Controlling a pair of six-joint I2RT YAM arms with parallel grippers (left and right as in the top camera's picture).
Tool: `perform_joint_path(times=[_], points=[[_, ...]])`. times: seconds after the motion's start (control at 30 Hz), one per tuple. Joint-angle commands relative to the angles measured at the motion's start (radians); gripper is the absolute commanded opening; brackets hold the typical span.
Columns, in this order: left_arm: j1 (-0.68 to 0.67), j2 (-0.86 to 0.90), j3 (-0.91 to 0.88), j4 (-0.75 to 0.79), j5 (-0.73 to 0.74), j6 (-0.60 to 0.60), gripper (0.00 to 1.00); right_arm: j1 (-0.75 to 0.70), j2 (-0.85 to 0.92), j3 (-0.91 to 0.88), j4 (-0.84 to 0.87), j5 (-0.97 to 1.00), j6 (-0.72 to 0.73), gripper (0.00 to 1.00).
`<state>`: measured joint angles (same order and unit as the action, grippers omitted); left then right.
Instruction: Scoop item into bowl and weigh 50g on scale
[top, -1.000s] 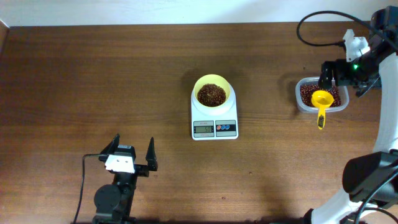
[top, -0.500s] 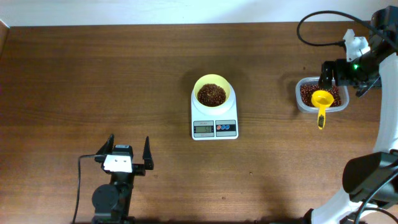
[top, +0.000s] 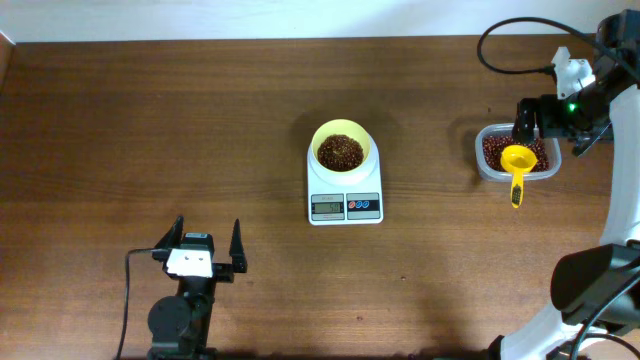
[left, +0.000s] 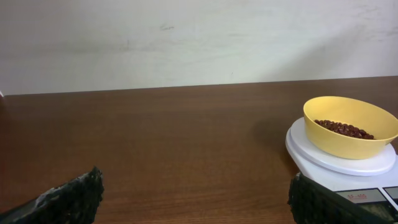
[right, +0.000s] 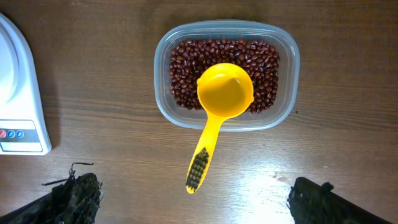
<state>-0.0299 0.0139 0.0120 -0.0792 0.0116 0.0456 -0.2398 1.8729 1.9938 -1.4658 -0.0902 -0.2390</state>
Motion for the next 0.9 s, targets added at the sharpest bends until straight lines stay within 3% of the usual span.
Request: perform_joint_path(times=[0.0,0.33,0.7,0.8,0.87], points=[[0.007,-0.009,-0.003,-0.005,0.008,0.016,0.99,-0.003,-0.013,0.019,0.000,0.009,0.000,0.99],[0.007,-0.009,-0.003,-0.005,0.008,0.016,0.99,-0.002,-0.026,0.019,0.022,0.011,0.000,0.99],[0.007,-0.009,-0.003,-0.005,0.008,0.016,0.99,0.101,-0.213,-0.006,0.265,-0.060,0.011,0.99],[0.007,-0.009,-0.003,-0.005,0.008,0.016,0.99,0.116,-0.273,-0.056,0.279,-0.058,0.039,0.99],[0.007,-0.009,-0.003,-0.005,0.008,0.016,0.99,0.116,-0.367,-0.201,0.388,-0.059,0.099,0.99]])
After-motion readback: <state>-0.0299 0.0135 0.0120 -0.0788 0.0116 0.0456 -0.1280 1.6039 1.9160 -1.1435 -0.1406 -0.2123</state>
